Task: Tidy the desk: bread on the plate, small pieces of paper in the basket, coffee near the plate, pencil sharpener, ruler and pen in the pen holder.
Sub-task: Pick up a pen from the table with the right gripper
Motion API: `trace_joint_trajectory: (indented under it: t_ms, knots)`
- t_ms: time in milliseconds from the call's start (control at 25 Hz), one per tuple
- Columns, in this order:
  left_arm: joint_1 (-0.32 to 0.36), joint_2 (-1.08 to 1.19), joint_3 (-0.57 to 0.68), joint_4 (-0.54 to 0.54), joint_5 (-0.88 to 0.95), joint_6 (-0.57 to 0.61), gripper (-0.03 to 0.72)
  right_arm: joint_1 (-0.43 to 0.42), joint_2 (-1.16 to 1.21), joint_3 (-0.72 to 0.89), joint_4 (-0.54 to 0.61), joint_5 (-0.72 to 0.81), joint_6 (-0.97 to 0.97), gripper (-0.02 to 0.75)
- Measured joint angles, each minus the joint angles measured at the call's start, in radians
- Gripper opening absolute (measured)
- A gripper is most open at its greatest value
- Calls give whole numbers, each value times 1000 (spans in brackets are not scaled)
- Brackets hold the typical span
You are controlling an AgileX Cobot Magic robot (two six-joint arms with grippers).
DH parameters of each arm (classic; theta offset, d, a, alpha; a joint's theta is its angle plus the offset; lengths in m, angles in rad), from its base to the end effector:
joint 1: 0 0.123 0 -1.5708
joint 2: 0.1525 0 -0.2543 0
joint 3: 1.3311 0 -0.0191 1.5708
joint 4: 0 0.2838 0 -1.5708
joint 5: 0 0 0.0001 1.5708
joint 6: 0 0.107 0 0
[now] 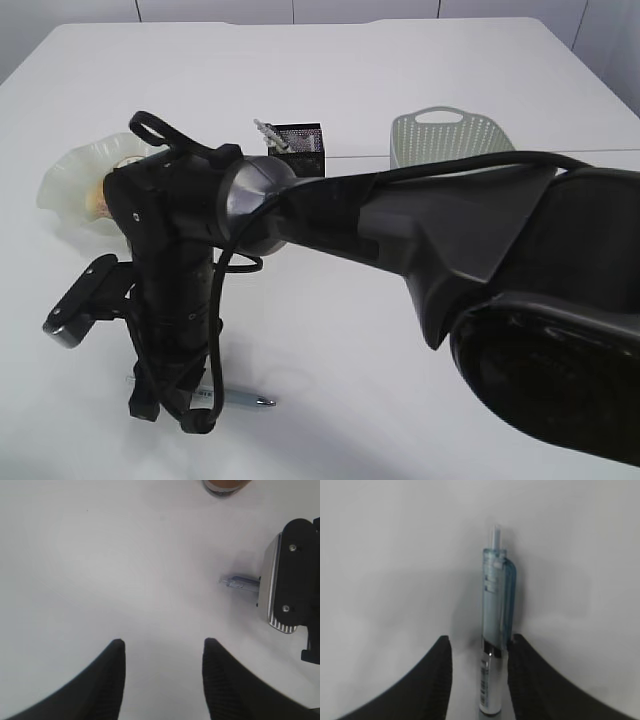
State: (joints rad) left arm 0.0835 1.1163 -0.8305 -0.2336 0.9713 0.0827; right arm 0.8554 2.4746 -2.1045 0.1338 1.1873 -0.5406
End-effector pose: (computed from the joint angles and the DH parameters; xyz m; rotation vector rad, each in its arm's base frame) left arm 0.2493 0.0003 0.2323 -0.1273 2.7120 -0.2524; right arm 0.3246 0.3937 0.0816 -1.9114 2.3828 0.2153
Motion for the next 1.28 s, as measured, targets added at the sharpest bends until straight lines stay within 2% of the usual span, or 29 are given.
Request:
trace_joint_trajectory:
  t_ms: [800, 1040, 1280]
  knots:
    - [0, 0, 0, 0, -2, 0, 370, 0, 12, 0, -9, -20, 8, 274]
    - [0, 0, 0, 0, -2, 0, 370, 0, 18, -2, -9, -20, 8, 210]
    - [0, 0, 0, 0, -2, 0, 370, 0, 18, -2, -9, -20, 8, 99]
